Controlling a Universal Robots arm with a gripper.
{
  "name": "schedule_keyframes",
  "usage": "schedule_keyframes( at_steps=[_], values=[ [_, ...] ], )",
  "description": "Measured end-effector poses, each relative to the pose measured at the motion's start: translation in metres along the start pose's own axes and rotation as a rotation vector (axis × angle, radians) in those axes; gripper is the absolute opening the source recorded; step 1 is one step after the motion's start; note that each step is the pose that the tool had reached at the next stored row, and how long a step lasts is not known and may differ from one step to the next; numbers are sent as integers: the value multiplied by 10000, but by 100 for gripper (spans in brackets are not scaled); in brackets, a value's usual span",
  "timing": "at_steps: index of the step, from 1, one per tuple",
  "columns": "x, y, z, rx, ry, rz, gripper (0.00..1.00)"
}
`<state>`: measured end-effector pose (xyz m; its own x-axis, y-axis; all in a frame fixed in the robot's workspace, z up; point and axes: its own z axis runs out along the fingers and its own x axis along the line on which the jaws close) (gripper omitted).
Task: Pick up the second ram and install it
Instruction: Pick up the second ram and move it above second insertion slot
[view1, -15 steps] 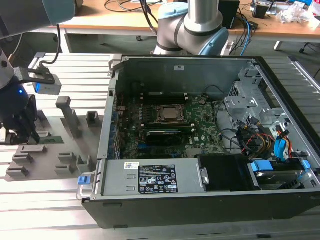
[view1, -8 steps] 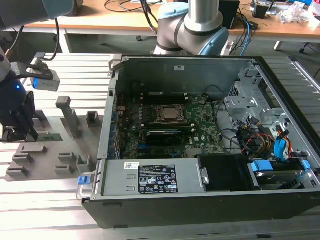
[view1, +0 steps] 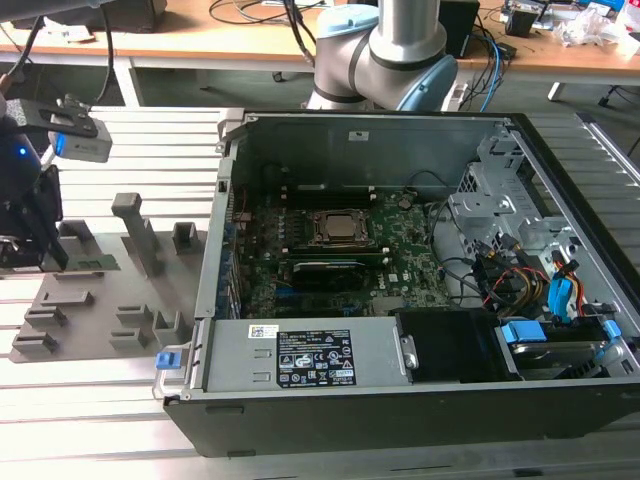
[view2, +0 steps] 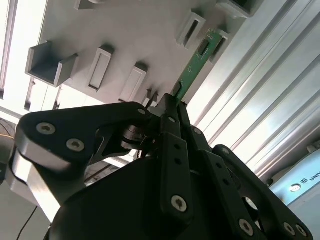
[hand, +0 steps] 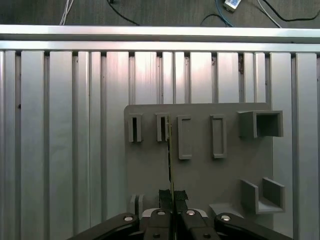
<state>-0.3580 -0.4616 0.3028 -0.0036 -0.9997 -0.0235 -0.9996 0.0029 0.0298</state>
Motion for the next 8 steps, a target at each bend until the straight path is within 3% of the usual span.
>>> schedule_keyframes(
  at_steps=[8],
  values=[
    [-5, 2, -167, 0, 0, 1, 14]
  ],
)
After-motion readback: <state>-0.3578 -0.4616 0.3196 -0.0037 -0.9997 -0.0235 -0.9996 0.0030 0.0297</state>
